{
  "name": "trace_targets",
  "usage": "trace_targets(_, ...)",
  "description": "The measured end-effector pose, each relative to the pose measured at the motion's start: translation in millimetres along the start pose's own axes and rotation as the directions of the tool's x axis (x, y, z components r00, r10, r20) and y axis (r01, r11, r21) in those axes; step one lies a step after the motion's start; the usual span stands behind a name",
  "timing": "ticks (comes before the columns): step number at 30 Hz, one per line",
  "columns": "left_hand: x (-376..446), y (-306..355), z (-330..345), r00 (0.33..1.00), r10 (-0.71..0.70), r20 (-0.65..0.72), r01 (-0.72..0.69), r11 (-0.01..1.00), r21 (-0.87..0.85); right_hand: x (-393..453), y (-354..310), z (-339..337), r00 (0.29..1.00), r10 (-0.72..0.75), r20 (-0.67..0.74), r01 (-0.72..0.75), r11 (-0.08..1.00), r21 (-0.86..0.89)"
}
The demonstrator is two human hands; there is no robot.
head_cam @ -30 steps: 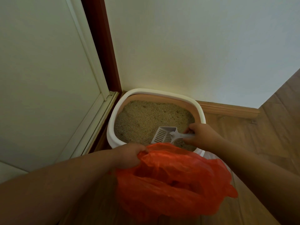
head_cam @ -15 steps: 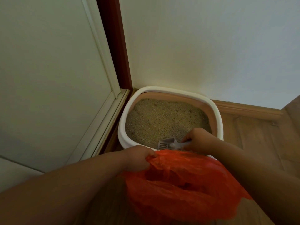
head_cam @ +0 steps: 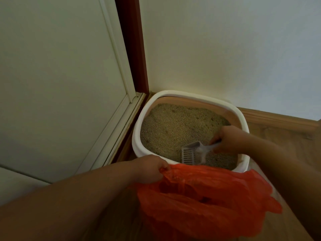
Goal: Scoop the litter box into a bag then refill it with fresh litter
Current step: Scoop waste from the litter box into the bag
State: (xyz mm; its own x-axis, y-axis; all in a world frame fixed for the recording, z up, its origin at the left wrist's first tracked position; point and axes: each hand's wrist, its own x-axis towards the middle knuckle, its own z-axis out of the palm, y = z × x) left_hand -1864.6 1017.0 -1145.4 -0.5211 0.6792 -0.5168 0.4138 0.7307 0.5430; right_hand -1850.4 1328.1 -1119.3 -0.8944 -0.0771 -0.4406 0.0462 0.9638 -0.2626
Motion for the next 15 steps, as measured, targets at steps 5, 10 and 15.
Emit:
trace_targets(5, 7, -2, -1, 0.997, -0.006, -0.071, 0.002, 0.998, -0.057, -5, 14, 17, 0.999, -0.027, 0.047, 0.028, 0.999, -0.021)
trace_targets(10, 11, -4, 1, 0.996, -0.008, -0.086, 0.001, 0.997, -0.081, -6, 19, 28, 0.999, -0.036, 0.034, 0.036, 0.999, 0.013)
trace_targets(15, 13, -3, 4, 0.995, -0.017, -0.094, 0.010, 0.997, -0.076, -9, 29, 15, 1.000, -0.014, 0.002, 0.014, 1.000, 0.021)
